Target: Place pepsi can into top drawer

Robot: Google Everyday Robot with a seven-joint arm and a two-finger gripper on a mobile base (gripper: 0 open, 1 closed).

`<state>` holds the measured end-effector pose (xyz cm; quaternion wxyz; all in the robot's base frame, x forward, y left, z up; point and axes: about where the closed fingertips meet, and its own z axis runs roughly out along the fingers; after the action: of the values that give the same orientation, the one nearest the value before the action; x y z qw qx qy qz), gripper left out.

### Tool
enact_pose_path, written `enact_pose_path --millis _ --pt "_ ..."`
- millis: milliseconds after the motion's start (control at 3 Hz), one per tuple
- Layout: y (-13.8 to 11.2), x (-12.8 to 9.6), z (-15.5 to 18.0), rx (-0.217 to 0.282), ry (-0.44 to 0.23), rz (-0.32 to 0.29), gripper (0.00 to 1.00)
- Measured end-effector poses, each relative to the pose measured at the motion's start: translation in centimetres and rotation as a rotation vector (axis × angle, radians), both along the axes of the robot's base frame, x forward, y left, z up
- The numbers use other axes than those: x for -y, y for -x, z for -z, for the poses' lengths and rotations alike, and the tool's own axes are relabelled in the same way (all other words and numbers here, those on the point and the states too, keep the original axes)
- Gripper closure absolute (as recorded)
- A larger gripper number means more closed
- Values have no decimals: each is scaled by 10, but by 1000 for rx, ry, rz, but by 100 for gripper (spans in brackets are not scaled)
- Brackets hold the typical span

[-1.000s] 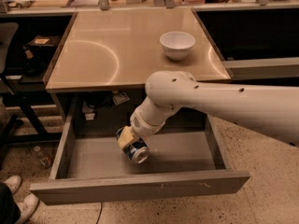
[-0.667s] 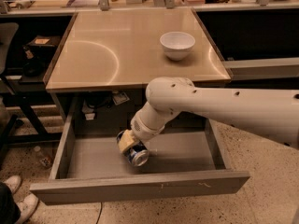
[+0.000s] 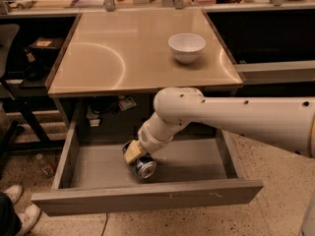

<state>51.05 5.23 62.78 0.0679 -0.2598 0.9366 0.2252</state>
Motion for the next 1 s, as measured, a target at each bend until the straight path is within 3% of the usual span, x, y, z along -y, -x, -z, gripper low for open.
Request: enact_pose_path --millis 333,1000 --pt "2 1 7 -11 -8 8 100" --pt "2 1 7 -11 -8 8 58"
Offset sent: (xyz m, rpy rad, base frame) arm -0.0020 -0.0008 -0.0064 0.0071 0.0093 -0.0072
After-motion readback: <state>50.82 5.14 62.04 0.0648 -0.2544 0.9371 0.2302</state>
